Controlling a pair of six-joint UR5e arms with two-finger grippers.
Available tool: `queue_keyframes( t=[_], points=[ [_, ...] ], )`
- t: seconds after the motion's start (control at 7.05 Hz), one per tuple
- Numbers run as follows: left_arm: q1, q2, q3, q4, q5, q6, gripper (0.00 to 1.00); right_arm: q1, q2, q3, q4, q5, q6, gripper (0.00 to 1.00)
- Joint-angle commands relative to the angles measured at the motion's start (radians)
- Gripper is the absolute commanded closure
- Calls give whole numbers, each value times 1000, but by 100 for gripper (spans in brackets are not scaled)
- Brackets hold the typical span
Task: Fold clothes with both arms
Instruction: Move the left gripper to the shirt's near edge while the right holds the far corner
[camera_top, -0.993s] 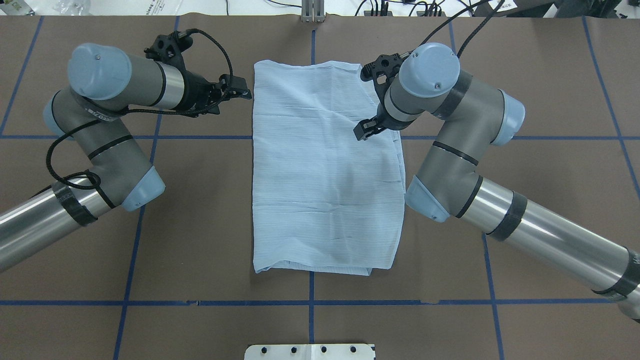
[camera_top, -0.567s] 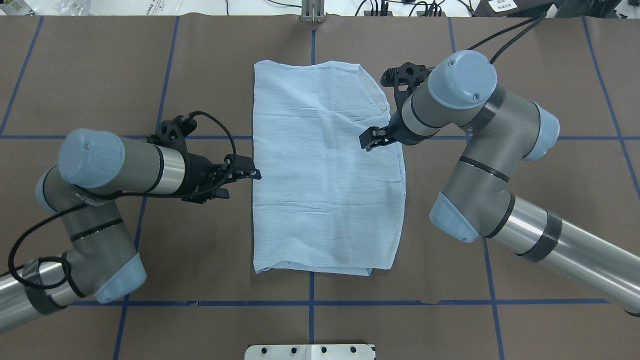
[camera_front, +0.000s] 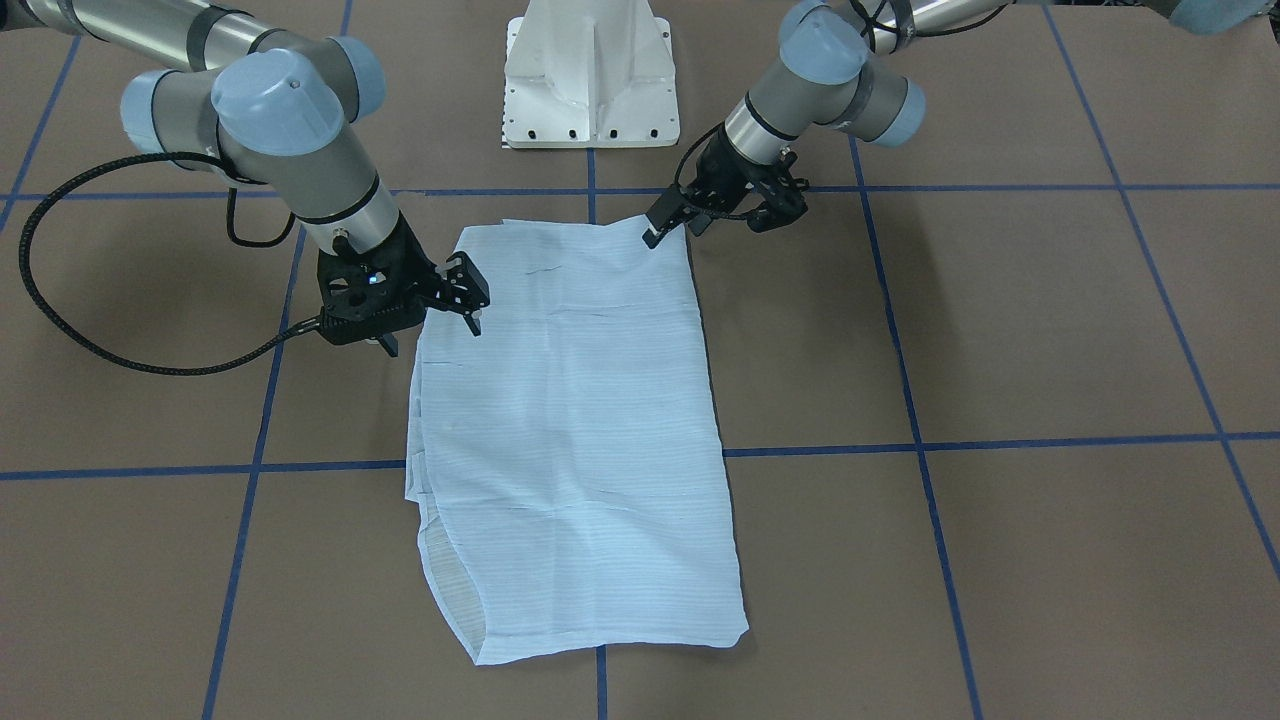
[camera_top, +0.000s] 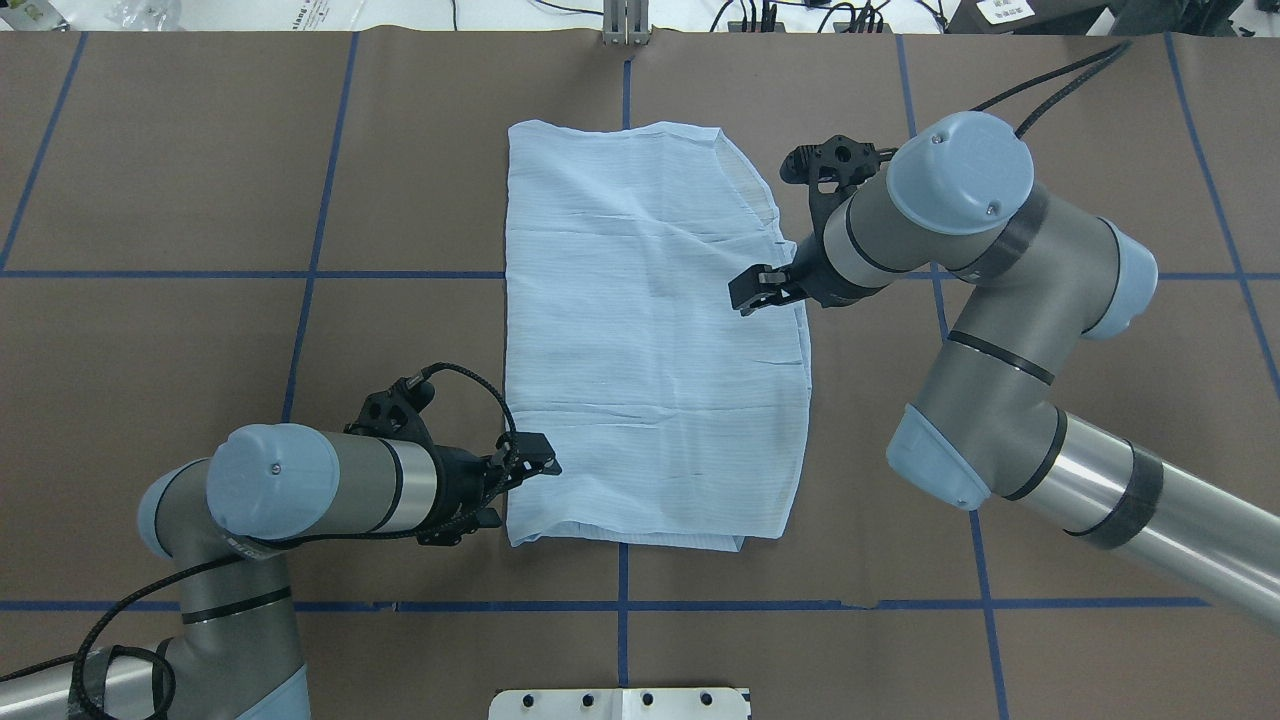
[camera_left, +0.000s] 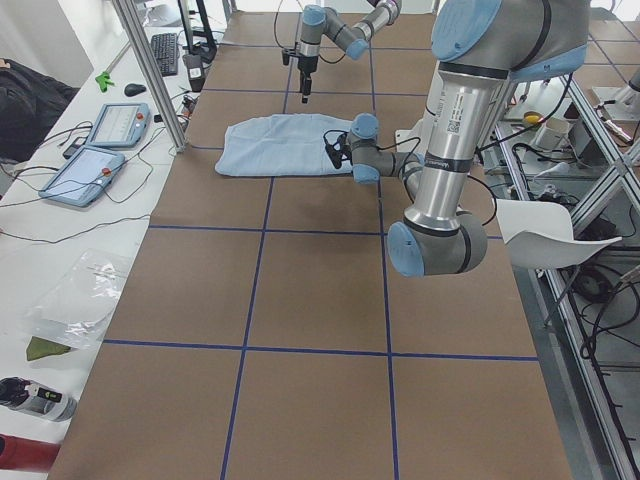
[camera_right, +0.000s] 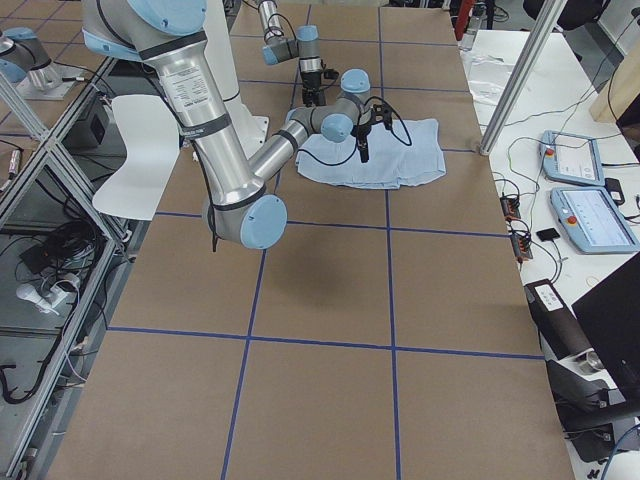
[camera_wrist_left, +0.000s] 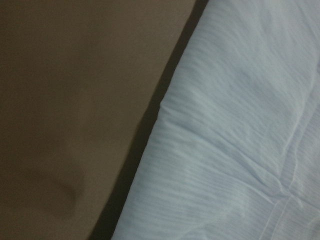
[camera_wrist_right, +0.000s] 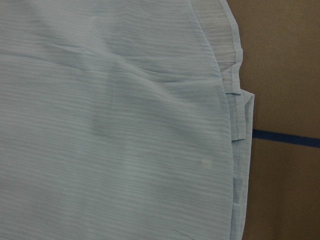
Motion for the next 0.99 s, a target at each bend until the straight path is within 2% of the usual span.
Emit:
queue_keyframes(
  t=[0.0, 0.43, 0.85],
  points=[
    [20, 1, -45, 93, 12, -23, 3, -1, -6, 9, -1, 6, 5, 0],
    [34, 1, -27, 94, 18, -38, 7, -1, -6, 8, -1, 6, 5, 0],
    [58, -4, -27, 94, 18, -60, 16, -1, -6, 6, -1, 6, 5, 0]
  ],
)
